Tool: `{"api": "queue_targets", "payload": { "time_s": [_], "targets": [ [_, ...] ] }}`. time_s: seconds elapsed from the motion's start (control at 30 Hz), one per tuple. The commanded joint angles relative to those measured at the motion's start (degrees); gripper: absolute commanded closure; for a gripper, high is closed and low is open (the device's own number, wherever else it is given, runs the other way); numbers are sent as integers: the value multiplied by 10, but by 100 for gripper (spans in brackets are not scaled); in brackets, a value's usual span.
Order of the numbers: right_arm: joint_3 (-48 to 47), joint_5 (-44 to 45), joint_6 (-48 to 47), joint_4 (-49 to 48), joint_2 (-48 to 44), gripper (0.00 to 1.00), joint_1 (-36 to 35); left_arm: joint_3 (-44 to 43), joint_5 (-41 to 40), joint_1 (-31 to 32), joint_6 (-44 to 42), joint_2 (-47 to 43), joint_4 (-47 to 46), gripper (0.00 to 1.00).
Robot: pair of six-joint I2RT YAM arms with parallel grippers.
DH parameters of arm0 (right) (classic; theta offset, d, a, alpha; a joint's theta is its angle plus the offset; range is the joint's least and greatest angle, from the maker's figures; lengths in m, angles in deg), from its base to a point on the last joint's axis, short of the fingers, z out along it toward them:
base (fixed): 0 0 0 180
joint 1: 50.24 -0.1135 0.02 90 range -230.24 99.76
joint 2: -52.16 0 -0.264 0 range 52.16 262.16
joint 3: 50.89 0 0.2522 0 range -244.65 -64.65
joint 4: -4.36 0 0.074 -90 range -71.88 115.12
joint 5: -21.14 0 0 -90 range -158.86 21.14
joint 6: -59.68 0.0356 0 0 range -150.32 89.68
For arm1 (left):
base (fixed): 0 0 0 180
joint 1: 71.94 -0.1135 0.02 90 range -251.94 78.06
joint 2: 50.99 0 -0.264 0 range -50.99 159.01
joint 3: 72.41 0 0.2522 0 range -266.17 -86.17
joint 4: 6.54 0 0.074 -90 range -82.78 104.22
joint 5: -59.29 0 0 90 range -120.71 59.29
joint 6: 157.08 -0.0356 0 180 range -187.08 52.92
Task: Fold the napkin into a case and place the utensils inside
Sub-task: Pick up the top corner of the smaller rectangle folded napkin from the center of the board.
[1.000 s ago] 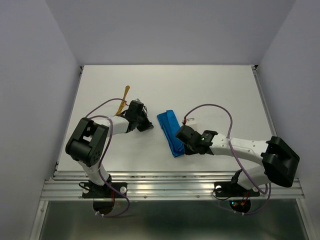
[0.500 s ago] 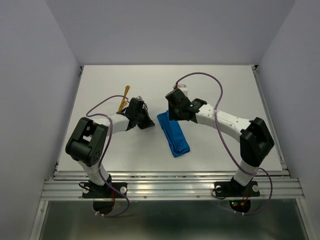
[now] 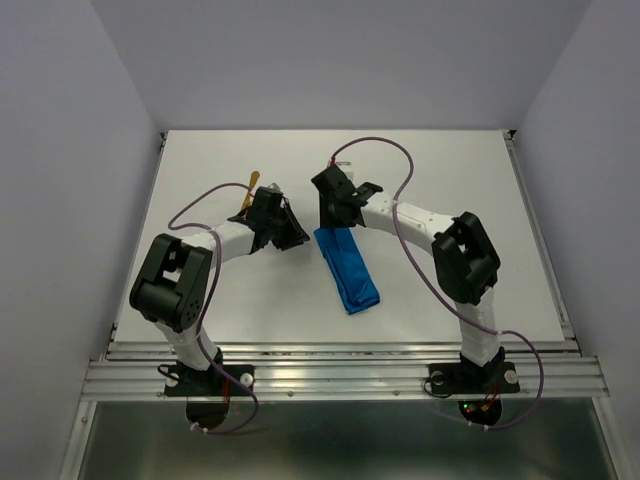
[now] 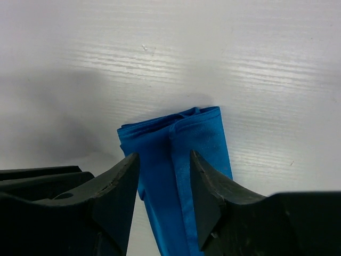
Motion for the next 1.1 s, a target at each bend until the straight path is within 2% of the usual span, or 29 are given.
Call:
{"api": "queue_targets", "payload": {
  "time_s": [0.0,0.1,0.37,0.47,0.53,0.73,0.77,0.8,0.87,0.9,1.07],
  "targets": [
    [-37,7,9,-12,15,53,8,-34,15,-8,-11,-21,1,63],
    [-37,10,16,-12,22,58,14,-41,22,-8,-14,-19,2,66],
    [-42,5,20,-12,39,61,14,-63,30,-8,-21,-2,9,68],
    [-44,11,22,-12,42,65,14,-70,34,-8,-24,1,9,68],
    [-45,12,24,-12,44,73,19,-75,40,-8,-27,7,9,71],
    [-45,6,24,-12,50,82,19,-80,48,-8,-28,20,7,85],
    [-45,5,25,-12,50,87,19,-81,48,-8,-29,25,7,87],
    [-45,6,25,-12,48,90,25,-82,52,-8,-31,28,7,94],
    [-44,5,25,-12,45,95,25,-82,63,-8,-36,35,-1,100],
    [-44,1,24,-13,44,99,25,-82,76,-8,-39,41,-4,100],
    [-31,-14,21,-29,28,99,25,-85,94,-8,-41,60,-19,100]
  ]
}}
